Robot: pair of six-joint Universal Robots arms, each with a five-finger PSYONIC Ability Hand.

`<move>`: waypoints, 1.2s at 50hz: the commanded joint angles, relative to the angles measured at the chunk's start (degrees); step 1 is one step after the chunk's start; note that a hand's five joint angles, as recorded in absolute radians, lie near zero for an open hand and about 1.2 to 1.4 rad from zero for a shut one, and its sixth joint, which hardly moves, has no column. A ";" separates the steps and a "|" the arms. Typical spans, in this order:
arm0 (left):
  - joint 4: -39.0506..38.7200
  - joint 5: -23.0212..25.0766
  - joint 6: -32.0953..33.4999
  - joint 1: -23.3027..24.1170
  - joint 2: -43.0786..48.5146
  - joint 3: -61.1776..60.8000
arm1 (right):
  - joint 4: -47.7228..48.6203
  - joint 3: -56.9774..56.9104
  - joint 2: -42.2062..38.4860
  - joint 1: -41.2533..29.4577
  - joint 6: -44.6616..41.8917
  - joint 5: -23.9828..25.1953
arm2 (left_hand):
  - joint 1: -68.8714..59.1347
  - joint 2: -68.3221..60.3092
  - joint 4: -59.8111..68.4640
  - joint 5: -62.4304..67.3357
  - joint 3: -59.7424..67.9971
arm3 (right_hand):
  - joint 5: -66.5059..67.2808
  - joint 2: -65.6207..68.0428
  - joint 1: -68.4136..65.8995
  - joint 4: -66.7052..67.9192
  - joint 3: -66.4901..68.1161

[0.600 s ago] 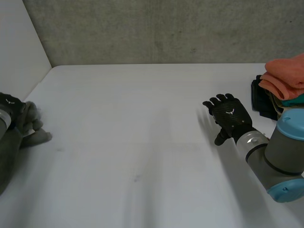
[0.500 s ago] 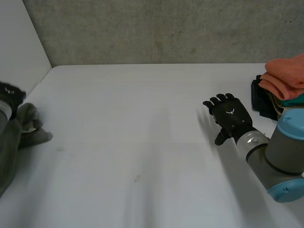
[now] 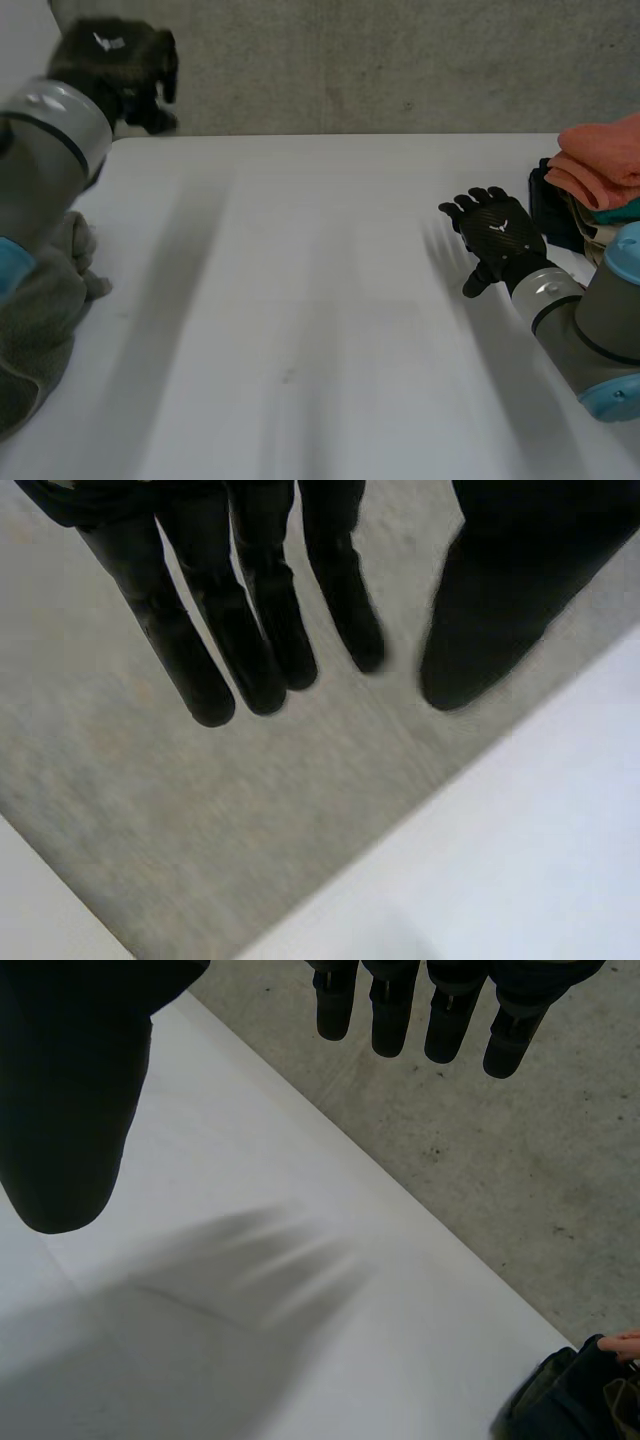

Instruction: Fold the laundry.

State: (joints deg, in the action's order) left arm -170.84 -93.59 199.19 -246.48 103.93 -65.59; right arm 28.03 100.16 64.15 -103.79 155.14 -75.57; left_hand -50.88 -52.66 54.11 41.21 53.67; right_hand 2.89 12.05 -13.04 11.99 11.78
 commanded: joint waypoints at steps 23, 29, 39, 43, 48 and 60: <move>-22.95 3.15 37.85 -30.37 14.28 -26.97 | -0.17 0.82 -0.52 0.79 -0.02 2.36 | 40.88 42.66 -44.11 -41.21 -43.67 | -2.89 -2.05 3.04 -1.99 -1.78; -23.57 3.32 37.32 -31.52 15.87 -24.15 | -0.17 1.26 -0.26 0.79 -0.28 2.36 | -28.97 -27.18 25.73 28.63 26.18 | -2.89 -2.05 3.04 -1.99 -1.78; -18.75 1.65 17.04 -23.88 1.29 -19.50 | -0.17 1.44 0.18 1.14 -0.28 2.36 | -29.12 -27.34 25.89 28.79 26.33 | -2.89 -2.05 3.04 -1.99 -1.78; -11.81 1.74 7.81 -18.70 -3.55 -14.58 | -0.25 1.53 0.36 1.14 -0.28 2.36 | -29.12 -27.34 25.89 28.79 26.33 | -2.89 -2.05 3.04 -1.99 -1.78; -1.62 0.95 -1.16 -12.02 -5.76 -6.15 | -0.25 1.53 0.53 1.14 -0.28 2.36 | -29.12 -27.34 25.89 28.79 26.33 | -2.89 -2.05 3.04 -1.99 -1.78; 6.05 -8.97 -16.55 2.83 3.28 1.43 | -1.22 1.09 0.97 1.84 -0.02 1.92 | -29.12 -27.34 25.89 28.79 26.33 | -2.89 -2.05 3.04 -1.99 -1.78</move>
State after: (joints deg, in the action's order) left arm -164.90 -97.77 186.21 -249.43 101.02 -63.60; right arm 27.60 101.62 64.87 -102.49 154.91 -73.36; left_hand -64.52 -68.24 68.72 53.87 67.90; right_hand 2.89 12.05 -13.04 11.99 11.78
